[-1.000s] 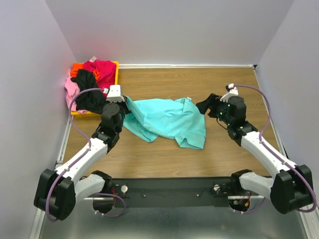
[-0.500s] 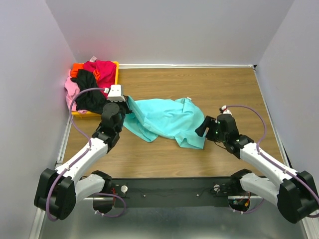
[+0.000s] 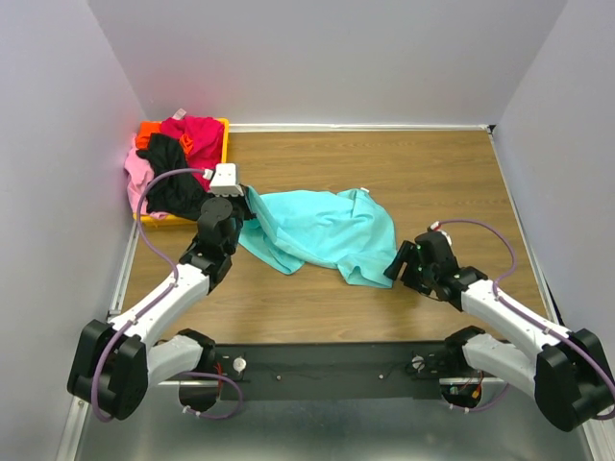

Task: Fold and stack the t-shirts
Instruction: Flatten the tshirt out

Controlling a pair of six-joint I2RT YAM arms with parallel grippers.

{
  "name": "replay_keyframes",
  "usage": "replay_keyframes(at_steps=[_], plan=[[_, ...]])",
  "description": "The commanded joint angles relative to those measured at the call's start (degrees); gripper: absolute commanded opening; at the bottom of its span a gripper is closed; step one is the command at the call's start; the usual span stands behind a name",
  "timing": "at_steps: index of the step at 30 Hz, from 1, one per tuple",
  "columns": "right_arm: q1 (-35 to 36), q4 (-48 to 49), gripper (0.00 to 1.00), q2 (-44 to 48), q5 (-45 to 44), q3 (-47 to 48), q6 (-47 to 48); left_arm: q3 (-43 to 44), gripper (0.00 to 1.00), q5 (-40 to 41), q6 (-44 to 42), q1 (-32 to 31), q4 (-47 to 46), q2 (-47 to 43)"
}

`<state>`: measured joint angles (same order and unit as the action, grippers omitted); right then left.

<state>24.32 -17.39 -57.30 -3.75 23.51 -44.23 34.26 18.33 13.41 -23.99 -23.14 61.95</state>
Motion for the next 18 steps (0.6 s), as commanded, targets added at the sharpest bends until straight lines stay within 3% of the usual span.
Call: replay_keyframes(at_steps=[1, 13, 16, 18], plan=[[0.29, -1.51, 0.77, 0.96, -0.21, -0.92, -1.30, 1.42, 0.00, -1.36, 0.21, 0.35, -1.74, 0.80], [0.29, 7.19, 0.55, -3.61, 6.82, -3.29, -1.39, 1.16, 0.00, -1.36, 0.30, 0.26, -1.83, 0.72], [0.29, 8.24, 0.39, -3.26, 8.40, -3.12, -0.95, 0.98, 0.00, -1.01, 0.13, 0.26, -1.83, 0.54], [0.29, 8.42, 0.22, -2.21, 8.67, -2.68, -0.25, 0.98, 0.00, -0.92, 0.13, 0.34, -1.83, 0.45]])
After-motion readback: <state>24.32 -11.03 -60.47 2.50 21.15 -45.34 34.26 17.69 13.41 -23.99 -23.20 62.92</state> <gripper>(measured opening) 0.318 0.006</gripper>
